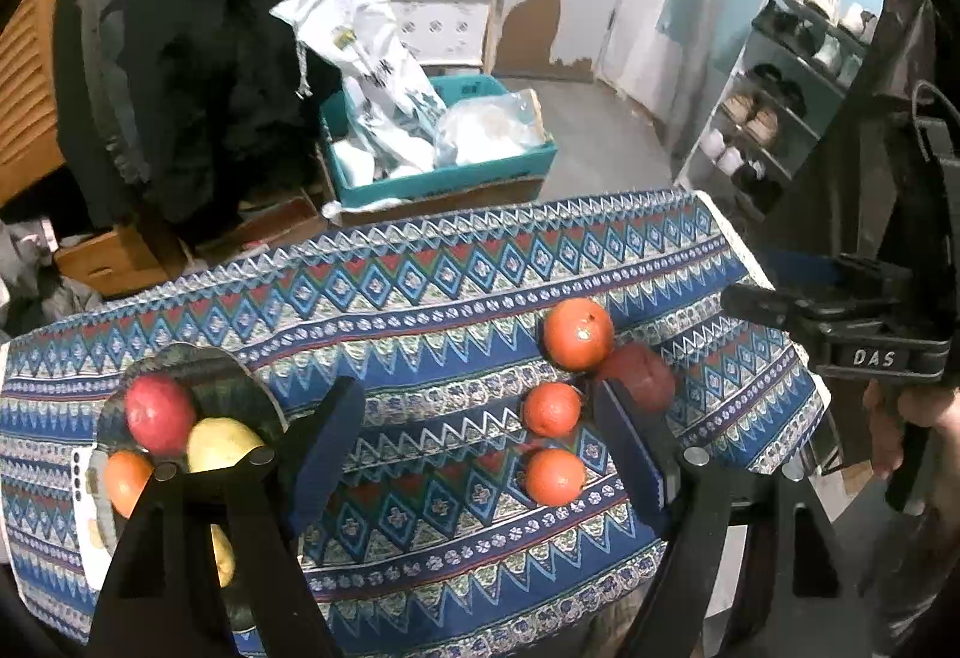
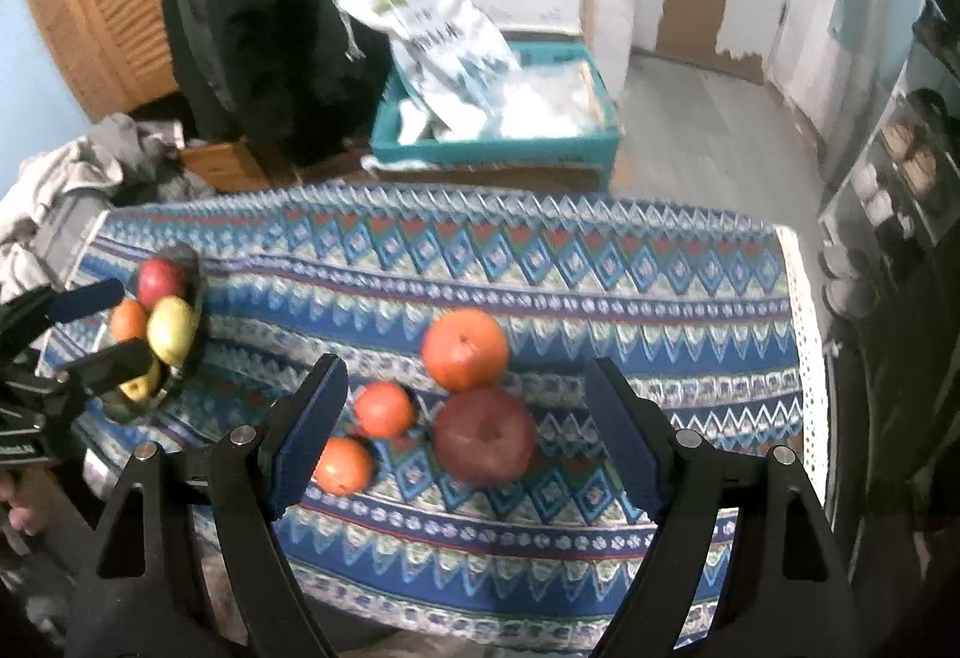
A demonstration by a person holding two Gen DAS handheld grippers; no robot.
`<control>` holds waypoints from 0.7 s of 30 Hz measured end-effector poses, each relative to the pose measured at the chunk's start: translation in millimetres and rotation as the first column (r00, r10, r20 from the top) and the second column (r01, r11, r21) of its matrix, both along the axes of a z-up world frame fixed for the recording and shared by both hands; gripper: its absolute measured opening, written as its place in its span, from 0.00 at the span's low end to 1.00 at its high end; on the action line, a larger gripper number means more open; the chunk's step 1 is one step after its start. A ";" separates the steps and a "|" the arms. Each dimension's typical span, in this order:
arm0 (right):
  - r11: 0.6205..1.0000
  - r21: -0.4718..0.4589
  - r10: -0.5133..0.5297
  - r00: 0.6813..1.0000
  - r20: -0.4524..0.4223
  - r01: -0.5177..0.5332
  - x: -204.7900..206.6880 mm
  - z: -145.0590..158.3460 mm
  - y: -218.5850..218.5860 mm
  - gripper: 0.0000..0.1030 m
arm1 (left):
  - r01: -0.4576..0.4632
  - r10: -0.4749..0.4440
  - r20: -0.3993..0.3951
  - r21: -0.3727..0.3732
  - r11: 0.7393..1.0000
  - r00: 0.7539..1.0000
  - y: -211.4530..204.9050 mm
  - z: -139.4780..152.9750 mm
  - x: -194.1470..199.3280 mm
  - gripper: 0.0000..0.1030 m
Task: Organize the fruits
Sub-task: 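Grasp an orange with the left tool while the right tool grasps the red apple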
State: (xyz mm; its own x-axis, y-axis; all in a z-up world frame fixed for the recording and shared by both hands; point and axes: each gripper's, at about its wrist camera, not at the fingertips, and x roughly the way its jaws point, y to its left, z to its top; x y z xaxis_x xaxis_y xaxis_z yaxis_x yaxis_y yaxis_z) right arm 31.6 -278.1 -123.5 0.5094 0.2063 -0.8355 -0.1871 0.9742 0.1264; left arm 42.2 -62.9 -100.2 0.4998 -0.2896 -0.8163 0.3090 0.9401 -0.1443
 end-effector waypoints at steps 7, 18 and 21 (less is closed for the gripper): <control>1.000 -0.016 -0.023 0.997 -0.077 0.022 7.3 -35.2 -10.1 0.80 | 0.043 -0.041 -0.055 0.039 0.998 0.998 -23.7 -30.9 12.5 0.78; 1.000 0.014 0.003 0.978 -0.206 0.000 28.3 -96.2 -8.7 0.80 | 0.064 -0.055 -0.130 0.069 0.996 0.990 -43.1 -71.8 29.5 0.78; 0.998 0.059 0.004 0.969 -0.247 0.011 32.7 -110.1 -8.7 0.80 | 0.073 -0.061 -0.147 0.075 0.995 0.987 -46.6 -82.4 34.3 0.78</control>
